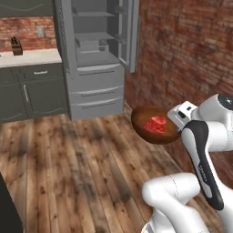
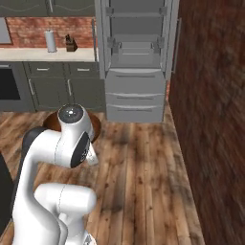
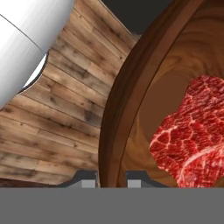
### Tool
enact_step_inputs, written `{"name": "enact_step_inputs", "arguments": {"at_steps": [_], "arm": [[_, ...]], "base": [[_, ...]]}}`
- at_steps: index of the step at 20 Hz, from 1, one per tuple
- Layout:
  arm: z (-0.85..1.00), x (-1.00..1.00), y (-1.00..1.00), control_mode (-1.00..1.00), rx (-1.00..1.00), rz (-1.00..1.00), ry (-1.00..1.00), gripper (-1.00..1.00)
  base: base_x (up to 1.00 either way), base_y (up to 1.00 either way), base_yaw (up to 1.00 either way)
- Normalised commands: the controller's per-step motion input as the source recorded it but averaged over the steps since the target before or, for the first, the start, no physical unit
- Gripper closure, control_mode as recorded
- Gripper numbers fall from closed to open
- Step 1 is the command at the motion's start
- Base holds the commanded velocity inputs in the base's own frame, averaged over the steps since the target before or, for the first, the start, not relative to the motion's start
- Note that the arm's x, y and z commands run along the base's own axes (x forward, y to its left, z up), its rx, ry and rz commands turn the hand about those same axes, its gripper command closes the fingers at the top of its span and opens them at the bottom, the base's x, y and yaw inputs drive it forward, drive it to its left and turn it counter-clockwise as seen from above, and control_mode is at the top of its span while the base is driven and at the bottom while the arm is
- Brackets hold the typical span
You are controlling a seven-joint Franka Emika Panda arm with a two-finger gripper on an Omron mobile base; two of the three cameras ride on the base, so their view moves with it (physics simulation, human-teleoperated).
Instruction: Place one of the steaks on the plate and the other in the bowl. Then place the bowl in the fridge.
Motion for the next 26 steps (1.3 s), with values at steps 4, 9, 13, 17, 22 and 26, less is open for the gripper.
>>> {"name": "enact_step_inputs", "arguments": {"at_steps": [4, 9, 13, 17, 22, 26], "arm": [[0.0, 0.0, 0.0, 1.0, 0.0, 0.0, 0.0, 1.0], [0.0, 0.0, 0.0, 1.0, 0.0, 0.0, 0.0, 1.0], [0.0, 0.0, 0.0, 1.0, 0.0, 0.0, 0.0, 1.0], [0.0, 0.0, 0.0, 1.0, 0.0, 0.0, 0.0, 1.0], [0.0, 0.0, 0.0, 1.0, 0.0, 0.0, 0.0, 1.0], [0.0, 0.0, 0.0, 1.0, 0.0, 0.0, 0.0, 1.0]], "base": [[0.83, -0.31, 0.0], [0.8, -0.21, 0.0], [0.81, -0.17, 0.0], [0.76, -0.27, 0.0], [0.64, -0.47, 0.0], [0.71, -0.28, 0.0]]}}
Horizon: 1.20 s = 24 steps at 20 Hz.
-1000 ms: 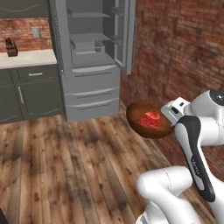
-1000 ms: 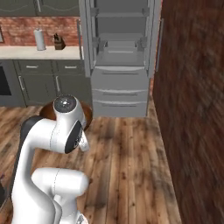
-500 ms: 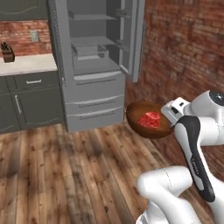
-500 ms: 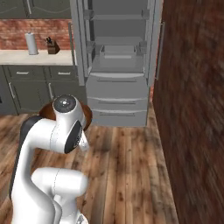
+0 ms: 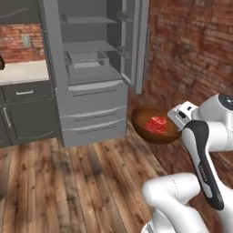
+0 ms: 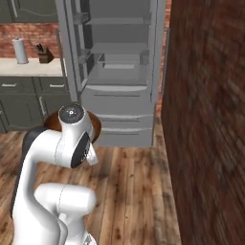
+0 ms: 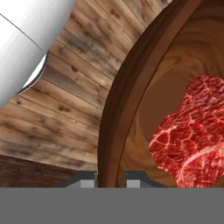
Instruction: Place one of the steaks on the plate and the other in the bowl. Then place the bowl in the fridge.
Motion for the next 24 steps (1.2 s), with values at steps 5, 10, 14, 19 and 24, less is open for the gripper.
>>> {"name": "enact_step_inputs", "arguments": {"at_steps": [5, 10, 14, 19, 24], "arm": [[0.0, 0.0, 0.0, 1.0, 0.0, 0.0, 0.0, 1.0], [0.0, 0.0, 0.0, 1.0, 0.0, 0.0, 0.0, 1.0], [0.0, 0.0, 0.0, 1.0, 0.0, 0.0, 0.0, 1.0], [0.0, 0.0, 0.0, 1.0, 0.0, 0.0, 0.0, 1.0], [0.0, 0.0, 0.0, 1.0, 0.0, 0.0, 0.0, 1.0]], "base": [[0.76, -0.14, 0.0], [0.77, -0.06, 0.0], [0.74, -0.06, 0.0], [0.73, -0.04, 0.0], [0.68, -0.04, 0.0]]}}
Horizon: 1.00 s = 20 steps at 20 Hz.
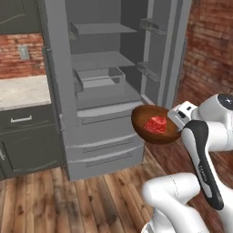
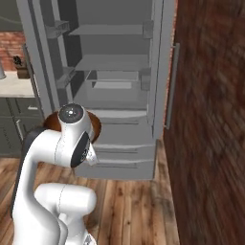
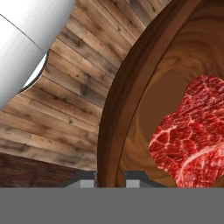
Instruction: Place one of the steaks on the plate and the other in the bowl. Then place the bowl in the fridge.
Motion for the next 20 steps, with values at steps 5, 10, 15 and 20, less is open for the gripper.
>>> {"name": "enact_step_inputs", "arguments": {"at_steps": [5, 10, 15, 20], "arm": [[0.0, 0.0, 0.0, 1.0, 0.0, 0.0, 0.0, 1.0], [0.0, 0.0, 0.0, 1.0, 0.0, 0.0, 0.0, 1.0], [0.0, 0.0, 0.0, 1.0, 0.0, 0.0, 0.0, 1.0], [0.0, 0.0, 0.0, 1.0, 0.0, 0.0, 0.0, 1.0]], "base": [[0.62, -0.08, 0.0], [0.67, -0.09, 0.0], [0.72, -0.13, 0.0], [0.68, -0.11, 0.0]]}}
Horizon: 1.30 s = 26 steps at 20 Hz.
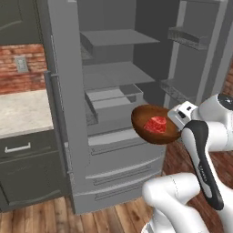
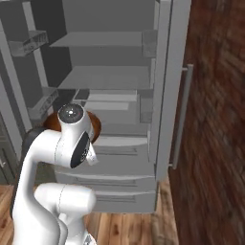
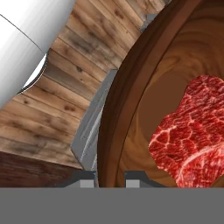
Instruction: Place one of the steaks on the plate and the other in the bowl. Then place the bowl in the fridge.
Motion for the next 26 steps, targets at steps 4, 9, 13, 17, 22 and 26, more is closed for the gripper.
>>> {"name": "enact_step_inputs", "arguments": {"at_steps": [4, 9, 13, 17, 22, 26], "arm": [[0.0, 0.0, 0.0, 1.0, 0.0, 0.0, 0.0, 1.0], [0.0, 0.0, 0.0, 1.0, 0.0, 0.0, 0.0, 1.0], [0.0, 0.0, 0.0, 1.0, 0.0, 0.0, 0.0, 1.0], [0.0, 0.0, 0.0, 1.0, 0.0, 0.0, 0.0, 1.0], [0.0, 0.0, 0.0, 1.0, 0.0, 0.0, 0.0, 1.0], [0.0, 0.0, 0.0, 1.0, 0.0, 0.0, 0.0, 1.0]], "base": [[0.65, -0.06, 0.0], [0.56, -0.02, 0.0], [0.51, -0.04, 0.0], [0.49, -0.07, 0.0], [0.45, -0.06, 0.0], [0.38, -0.04, 0.0]]}}
